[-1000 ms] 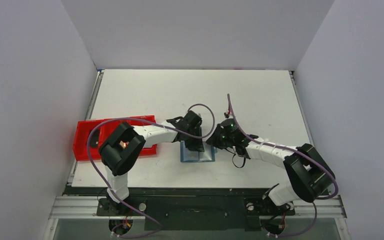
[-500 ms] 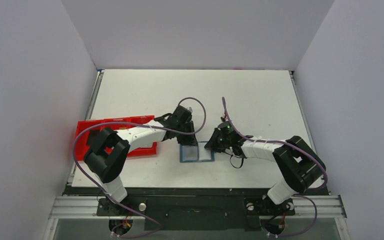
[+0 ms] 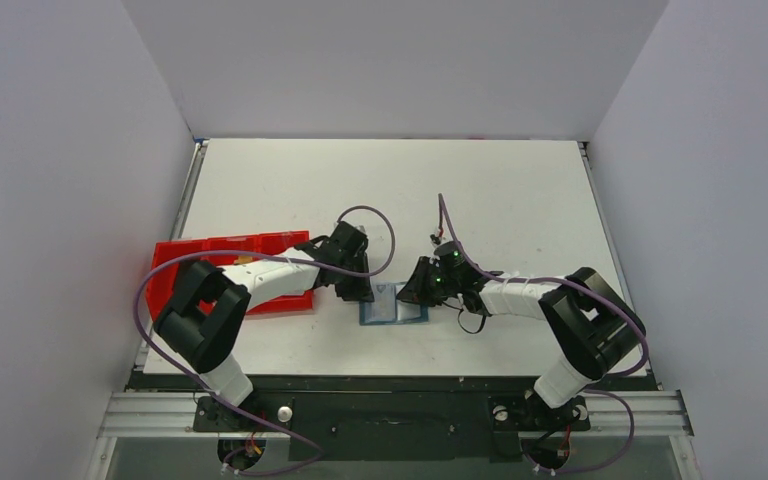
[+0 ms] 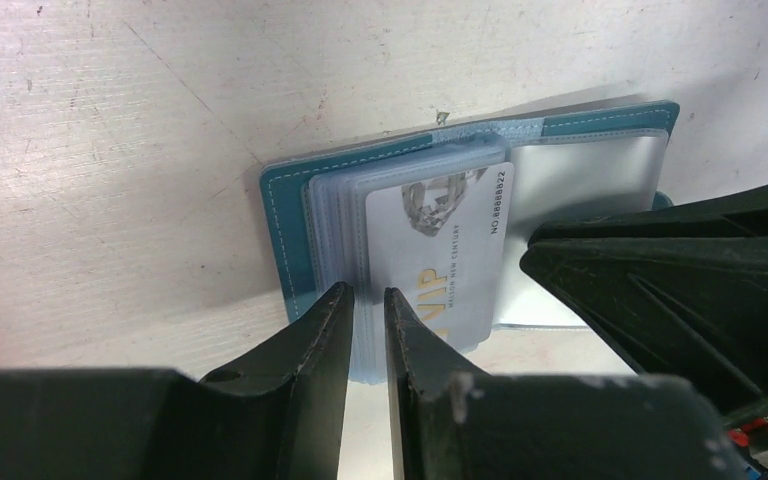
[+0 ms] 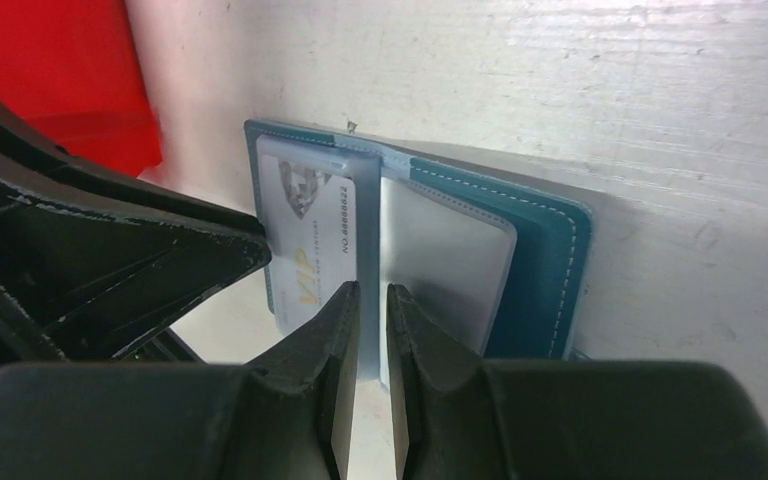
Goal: Take the credit cards out of the card holder
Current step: Open the card holder at the center of the board, then remove the credit card from the card holder.
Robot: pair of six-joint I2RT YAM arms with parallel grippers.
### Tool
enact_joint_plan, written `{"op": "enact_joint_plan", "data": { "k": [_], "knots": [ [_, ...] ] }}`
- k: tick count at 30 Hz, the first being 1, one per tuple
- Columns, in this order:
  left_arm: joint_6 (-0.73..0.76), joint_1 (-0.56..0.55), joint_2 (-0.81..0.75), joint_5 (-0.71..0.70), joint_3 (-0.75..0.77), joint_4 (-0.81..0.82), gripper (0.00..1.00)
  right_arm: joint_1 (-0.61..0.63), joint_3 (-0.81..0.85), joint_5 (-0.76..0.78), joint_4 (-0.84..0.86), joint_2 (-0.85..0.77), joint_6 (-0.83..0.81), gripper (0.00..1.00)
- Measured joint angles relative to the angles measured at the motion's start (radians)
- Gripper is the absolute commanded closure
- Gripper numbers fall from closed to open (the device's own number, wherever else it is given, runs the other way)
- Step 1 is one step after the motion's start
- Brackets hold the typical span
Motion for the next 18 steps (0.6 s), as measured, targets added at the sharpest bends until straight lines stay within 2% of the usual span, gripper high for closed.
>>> {"op": "enact_joint_plan", "data": {
  "k": [18],
  "knots": [
    [0.0,-0.005,0.016,-0.014,-0.003,0.006,0.87,0.008,0.0,-0.092,0.118,0.09,0.02,0.86]
  ]
}}
